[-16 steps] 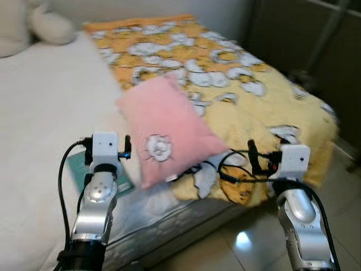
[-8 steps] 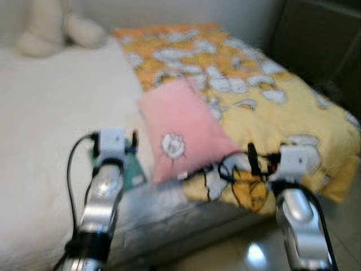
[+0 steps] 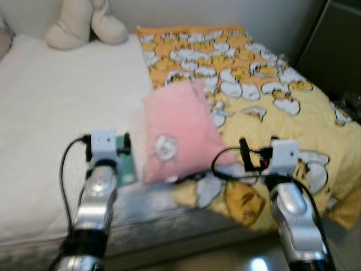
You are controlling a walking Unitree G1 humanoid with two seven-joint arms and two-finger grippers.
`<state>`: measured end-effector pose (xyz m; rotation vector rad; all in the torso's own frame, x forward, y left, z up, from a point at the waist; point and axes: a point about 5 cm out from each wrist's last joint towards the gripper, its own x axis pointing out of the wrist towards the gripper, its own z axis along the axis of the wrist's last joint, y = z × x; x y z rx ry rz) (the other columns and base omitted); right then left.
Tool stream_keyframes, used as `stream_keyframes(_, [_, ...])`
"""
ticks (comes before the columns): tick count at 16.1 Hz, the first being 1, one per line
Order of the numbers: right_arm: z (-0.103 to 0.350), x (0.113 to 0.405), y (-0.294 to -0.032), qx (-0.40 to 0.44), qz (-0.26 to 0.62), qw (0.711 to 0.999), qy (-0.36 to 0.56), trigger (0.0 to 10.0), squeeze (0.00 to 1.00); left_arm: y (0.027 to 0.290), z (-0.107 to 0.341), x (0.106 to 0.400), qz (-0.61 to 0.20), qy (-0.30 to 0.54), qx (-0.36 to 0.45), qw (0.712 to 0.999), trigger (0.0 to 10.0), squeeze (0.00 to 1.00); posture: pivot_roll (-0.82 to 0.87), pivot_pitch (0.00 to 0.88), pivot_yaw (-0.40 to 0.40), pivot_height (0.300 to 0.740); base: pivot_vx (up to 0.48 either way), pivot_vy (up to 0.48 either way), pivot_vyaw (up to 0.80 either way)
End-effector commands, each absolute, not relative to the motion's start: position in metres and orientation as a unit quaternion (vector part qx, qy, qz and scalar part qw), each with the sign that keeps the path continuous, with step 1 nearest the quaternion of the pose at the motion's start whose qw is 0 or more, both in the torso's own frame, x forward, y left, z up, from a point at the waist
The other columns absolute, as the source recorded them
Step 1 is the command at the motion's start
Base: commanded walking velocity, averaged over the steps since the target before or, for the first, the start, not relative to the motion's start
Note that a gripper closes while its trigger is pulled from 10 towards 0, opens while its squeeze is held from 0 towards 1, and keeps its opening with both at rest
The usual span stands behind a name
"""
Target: Clean up the room
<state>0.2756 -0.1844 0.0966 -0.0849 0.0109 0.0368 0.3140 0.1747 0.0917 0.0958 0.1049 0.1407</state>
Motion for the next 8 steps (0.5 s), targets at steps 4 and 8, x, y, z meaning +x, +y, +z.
stream_keyframes(4, [0.0972,0.2783,-0.1836,-0.040,0.020,0.999,0.007,10.0,0.07,0.1751,0.0968,0.3185,0.065,0.038,0.067,0.995,10.0,0.00,-0.05,0.000,0.014,0.740,0.199,-0.298,0.12])
stream_keyframes(8, [0.0939,0.2778,-0.1809,-0.040,0.028,0.999,0.013,10.0,0.06,0.1777,0.1005,0.3236,0.065,0.037,0.059,0.995,10.0,0.00,-0.05,0.000,0.016,0.740,0.000,0.000,0.00])
